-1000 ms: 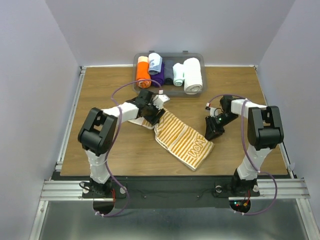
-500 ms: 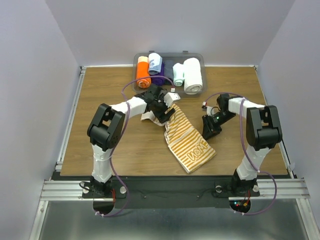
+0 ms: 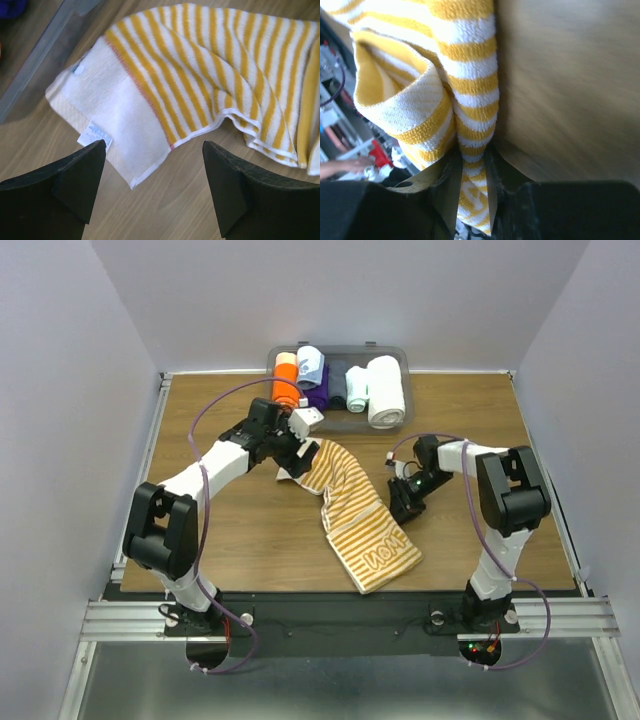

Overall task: Roll the towels
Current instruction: Roll the towel

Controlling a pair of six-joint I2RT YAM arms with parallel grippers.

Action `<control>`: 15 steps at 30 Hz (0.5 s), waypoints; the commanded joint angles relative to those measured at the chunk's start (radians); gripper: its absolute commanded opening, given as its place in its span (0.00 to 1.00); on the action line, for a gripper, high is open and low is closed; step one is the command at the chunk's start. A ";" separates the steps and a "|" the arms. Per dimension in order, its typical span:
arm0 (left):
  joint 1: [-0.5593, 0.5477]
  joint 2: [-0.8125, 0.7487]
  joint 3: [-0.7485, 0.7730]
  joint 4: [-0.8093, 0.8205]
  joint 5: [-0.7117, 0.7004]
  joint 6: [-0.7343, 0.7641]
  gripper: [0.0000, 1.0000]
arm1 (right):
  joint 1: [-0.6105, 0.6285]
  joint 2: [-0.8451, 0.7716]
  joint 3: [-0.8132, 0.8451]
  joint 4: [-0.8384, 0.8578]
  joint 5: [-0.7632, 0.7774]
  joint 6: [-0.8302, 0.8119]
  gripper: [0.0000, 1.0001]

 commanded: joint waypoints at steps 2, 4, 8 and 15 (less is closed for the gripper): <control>0.037 -0.056 -0.056 0.016 -0.006 -0.082 0.90 | 0.109 -0.009 -0.069 0.054 -0.071 0.025 0.29; 0.037 -0.064 -0.073 0.028 -0.003 -0.100 0.90 | 0.172 -0.026 -0.092 0.054 -0.099 0.030 0.30; 0.027 -0.034 -0.078 0.034 0.012 -0.120 0.84 | 0.275 -0.043 -0.106 0.065 -0.151 0.059 0.31; -0.039 0.140 0.057 0.041 -0.023 -0.140 0.84 | 0.226 -0.165 -0.080 0.069 -0.070 0.088 0.34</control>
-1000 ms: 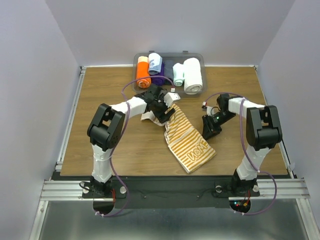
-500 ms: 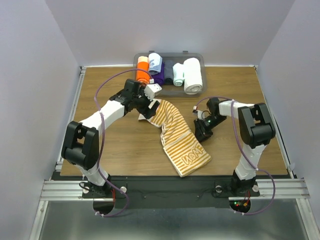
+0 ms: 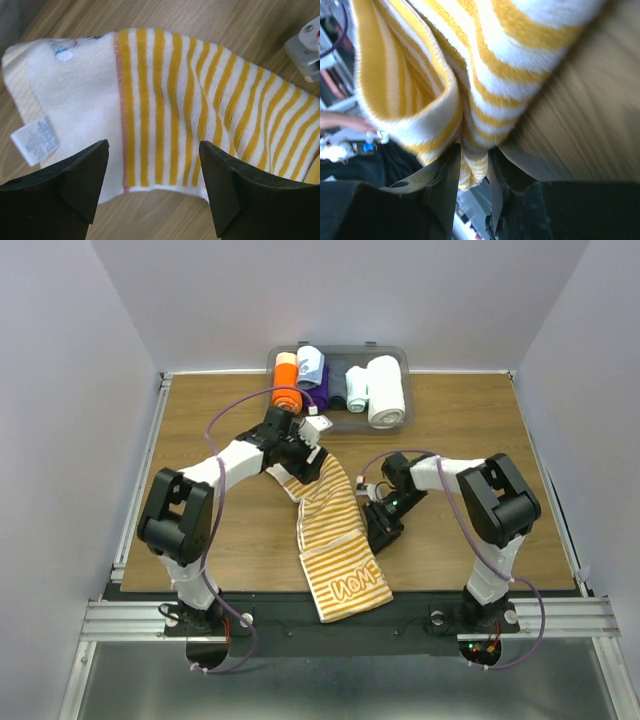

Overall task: Roll the towels
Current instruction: Roll the towel

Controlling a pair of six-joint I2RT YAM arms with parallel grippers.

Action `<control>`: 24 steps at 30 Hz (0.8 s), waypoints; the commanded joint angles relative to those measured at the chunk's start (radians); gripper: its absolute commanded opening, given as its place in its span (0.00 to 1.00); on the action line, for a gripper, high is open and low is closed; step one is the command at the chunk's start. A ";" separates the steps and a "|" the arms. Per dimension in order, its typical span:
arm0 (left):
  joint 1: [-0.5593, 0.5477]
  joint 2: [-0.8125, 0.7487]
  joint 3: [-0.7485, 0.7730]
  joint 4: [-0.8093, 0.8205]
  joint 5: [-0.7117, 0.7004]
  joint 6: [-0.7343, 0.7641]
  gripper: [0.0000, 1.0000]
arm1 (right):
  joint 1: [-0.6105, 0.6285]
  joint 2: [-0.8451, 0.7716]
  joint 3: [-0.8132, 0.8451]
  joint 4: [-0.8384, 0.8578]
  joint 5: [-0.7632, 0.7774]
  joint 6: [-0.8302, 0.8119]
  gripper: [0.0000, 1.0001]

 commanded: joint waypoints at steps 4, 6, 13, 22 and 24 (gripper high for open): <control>-0.081 0.188 0.137 0.022 -0.020 -0.028 0.81 | -0.331 -0.311 0.007 0.054 0.045 0.045 0.34; -0.100 0.216 0.156 0.024 -0.022 -0.032 0.80 | -0.408 -0.353 0.042 0.051 0.071 0.039 0.35; -0.238 0.387 0.304 -0.068 0.032 0.026 0.74 | -0.498 -0.443 0.097 0.024 0.076 0.008 0.38; -0.237 0.512 0.556 -0.191 0.050 0.213 0.81 | -0.498 -0.468 0.083 0.024 0.096 -0.032 0.38; -0.203 0.486 0.555 -0.211 0.117 0.257 0.86 | -0.498 -0.450 0.109 0.027 0.149 -0.062 0.38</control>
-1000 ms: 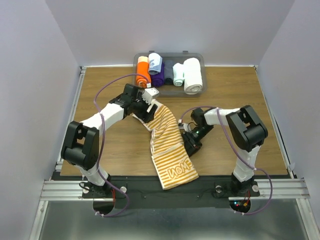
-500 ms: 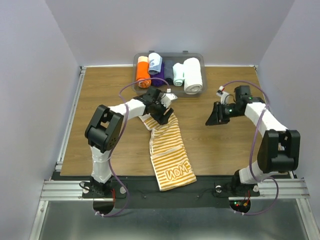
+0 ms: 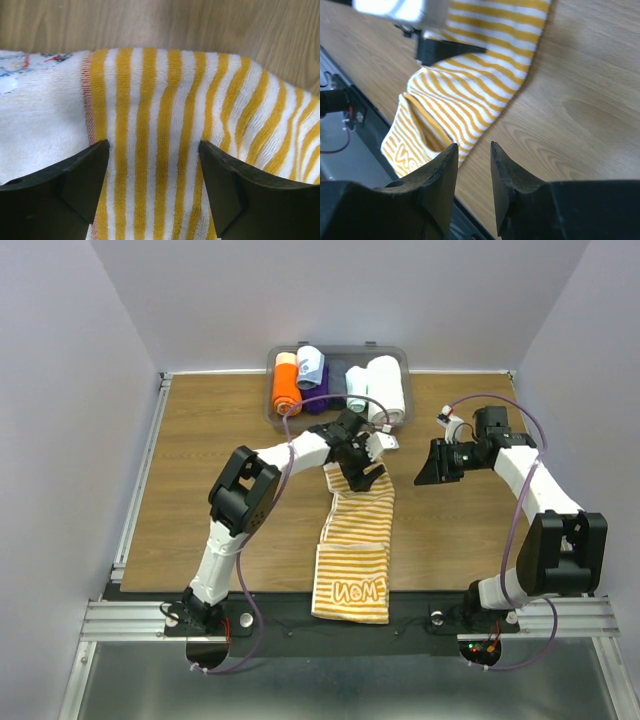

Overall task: Roll the towels
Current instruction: Roll the towel

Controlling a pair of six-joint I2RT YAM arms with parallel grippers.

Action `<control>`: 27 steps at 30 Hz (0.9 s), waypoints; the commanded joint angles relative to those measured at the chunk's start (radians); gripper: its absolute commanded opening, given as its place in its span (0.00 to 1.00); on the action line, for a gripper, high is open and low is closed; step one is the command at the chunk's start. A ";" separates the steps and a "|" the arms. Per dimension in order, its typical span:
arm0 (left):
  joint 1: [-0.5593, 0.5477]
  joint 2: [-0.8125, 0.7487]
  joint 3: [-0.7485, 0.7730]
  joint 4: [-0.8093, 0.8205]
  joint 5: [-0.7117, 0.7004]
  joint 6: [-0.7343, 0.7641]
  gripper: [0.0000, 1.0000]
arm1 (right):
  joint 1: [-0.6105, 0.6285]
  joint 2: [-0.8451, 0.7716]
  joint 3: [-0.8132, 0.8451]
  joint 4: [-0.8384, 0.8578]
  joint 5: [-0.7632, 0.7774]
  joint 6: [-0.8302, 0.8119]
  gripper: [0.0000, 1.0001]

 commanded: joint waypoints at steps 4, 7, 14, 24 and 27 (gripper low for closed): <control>0.103 -0.222 -0.075 -0.056 0.177 0.150 0.95 | 0.001 0.061 0.077 0.056 0.105 -0.053 0.39; 0.103 -0.368 -0.151 -0.039 0.232 0.127 0.99 | 0.001 0.095 0.109 0.100 0.074 -0.026 0.41; 0.075 -0.725 -0.440 -0.058 0.120 0.182 0.99 | 0.064 0.087 0.073 0.074 -0.084 -0.009 0.40; -0.495 -1.227 -0.980 -0.067 -0.112 0.165 0.80 | 0.381 -0.058 -0.099 0.064 -0.184 -0.016 0.35; -0.674 -1.232 -1.018 -0.013 -0.163 0.105 0.85 | 0.506 -0.048 -0.130 0.105 -0.128 0.019 0.33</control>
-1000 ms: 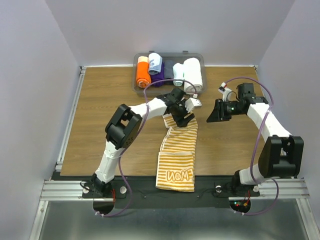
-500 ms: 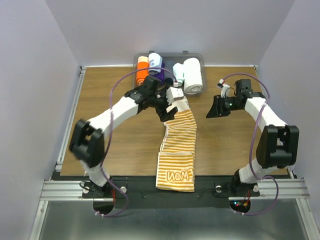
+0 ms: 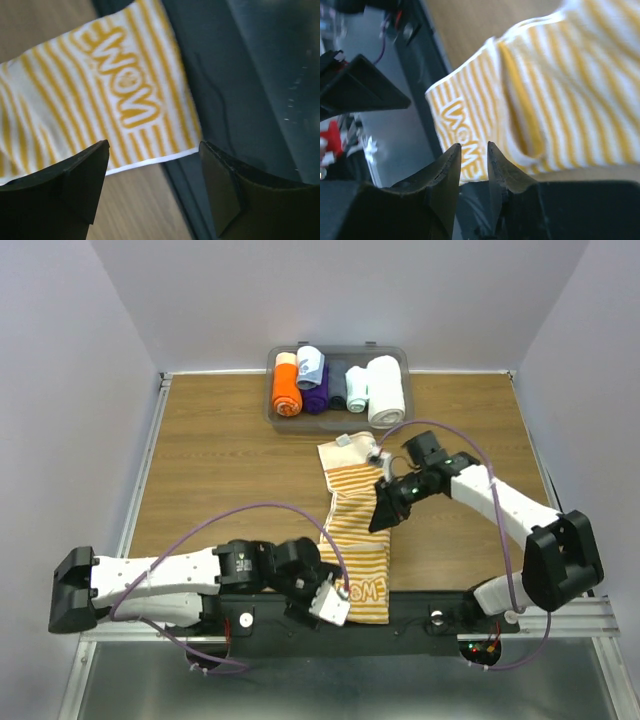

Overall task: Roll the towels
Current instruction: Roll the towel

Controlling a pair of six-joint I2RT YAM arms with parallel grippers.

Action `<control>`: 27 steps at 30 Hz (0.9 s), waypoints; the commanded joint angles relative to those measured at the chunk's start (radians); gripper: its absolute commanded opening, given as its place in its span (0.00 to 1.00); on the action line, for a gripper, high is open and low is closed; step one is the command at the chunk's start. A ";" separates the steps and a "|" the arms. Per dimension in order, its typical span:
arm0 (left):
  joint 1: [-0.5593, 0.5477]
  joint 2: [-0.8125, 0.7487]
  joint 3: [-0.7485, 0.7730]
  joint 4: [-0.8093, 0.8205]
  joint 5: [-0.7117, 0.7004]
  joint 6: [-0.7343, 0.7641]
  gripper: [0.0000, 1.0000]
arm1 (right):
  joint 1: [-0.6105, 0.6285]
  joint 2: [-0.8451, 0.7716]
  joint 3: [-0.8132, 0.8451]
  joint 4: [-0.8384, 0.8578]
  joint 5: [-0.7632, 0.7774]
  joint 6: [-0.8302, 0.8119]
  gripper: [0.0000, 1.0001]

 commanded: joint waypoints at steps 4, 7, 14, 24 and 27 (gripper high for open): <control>-0.231 0.071 -0.013 0.107 -0.129 -0.074 0.88 | 0.121 0.128 -0.020 0.055 0.012 0.030 0.27; -0.288 0.152 -0.005 0.140 -0.161 -0.102 0.86 | 0.123 0.242 -0.017 0.050 0.037 0.029 0.24; -0.302 0.296 -0.019 0.234 -0.249 -0.142 0.70 | 0.123 0.349 -0.014 0.050 0.109 0.015 0.17; -0.300 0.358 -0.032 0.269 -0.324 -0.118 0.36 | 0.121 0.348 0.014 0.052 0.170 0.009 0.17; -0.300 0.353 0.000 0.208 -0.272 -0.093 0.11 | 0.118 0.331 0.038 0.049 0.179 -0.002 0.20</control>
